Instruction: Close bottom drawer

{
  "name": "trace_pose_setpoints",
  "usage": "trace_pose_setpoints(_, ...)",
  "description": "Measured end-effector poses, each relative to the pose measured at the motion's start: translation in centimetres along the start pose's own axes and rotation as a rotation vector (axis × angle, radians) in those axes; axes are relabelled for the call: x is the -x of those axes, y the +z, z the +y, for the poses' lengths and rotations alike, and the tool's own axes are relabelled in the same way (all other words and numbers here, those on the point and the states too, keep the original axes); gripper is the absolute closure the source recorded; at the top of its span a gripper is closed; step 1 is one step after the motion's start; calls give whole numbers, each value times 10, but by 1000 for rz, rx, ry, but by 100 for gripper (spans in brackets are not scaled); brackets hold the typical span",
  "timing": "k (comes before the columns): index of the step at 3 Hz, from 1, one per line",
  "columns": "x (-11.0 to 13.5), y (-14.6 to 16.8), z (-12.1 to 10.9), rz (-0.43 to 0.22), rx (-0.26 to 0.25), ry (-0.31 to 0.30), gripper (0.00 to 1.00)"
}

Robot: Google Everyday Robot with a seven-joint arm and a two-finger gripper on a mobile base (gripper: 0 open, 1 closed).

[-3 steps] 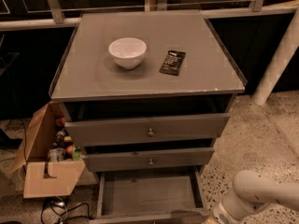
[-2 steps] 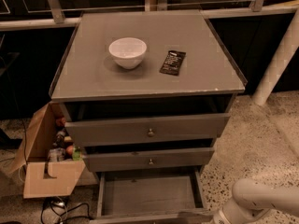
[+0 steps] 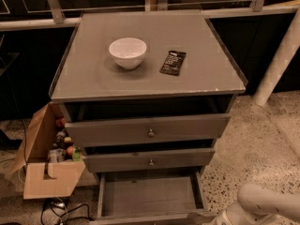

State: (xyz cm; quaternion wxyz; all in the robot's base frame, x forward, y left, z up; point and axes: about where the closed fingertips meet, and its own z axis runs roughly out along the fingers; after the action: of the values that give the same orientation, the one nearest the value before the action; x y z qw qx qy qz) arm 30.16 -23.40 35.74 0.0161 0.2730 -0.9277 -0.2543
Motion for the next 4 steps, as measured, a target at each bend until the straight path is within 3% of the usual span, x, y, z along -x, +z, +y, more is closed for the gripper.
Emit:
trace_pose_setpoints(1,-5,14,-36,-84,-4,104,100)
trace_pose_setpoints(2,-8,34,-67,-114,-10,201,100)
trace_pose_setpoints(4,-12,43,-66,-103,12,205,100)
